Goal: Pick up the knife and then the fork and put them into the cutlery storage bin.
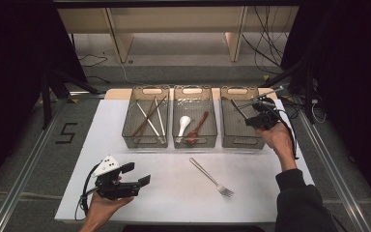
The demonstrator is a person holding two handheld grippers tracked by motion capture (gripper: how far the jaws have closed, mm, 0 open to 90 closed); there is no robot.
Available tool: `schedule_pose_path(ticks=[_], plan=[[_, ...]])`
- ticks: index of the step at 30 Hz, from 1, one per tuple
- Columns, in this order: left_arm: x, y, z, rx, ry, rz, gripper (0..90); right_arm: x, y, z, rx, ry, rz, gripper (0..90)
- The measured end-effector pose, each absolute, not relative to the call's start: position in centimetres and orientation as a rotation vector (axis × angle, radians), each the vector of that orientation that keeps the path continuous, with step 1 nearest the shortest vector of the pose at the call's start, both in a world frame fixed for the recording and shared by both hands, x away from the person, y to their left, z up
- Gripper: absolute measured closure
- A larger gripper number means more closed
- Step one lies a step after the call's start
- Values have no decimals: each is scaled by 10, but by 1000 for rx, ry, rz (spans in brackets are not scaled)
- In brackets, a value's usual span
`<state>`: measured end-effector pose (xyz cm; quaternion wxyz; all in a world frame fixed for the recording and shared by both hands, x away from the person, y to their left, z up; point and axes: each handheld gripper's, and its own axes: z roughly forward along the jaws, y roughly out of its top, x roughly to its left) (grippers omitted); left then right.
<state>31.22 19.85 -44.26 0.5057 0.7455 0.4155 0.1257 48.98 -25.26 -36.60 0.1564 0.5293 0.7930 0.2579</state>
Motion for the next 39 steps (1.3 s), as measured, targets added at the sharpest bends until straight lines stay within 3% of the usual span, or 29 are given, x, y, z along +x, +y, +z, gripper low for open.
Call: schedule_pose_path(ticks=[39], plan=[[312, 198, -443, 1793, 999, 291, 188, 547, -236, -386, 1606, 2242, 659, 834]])
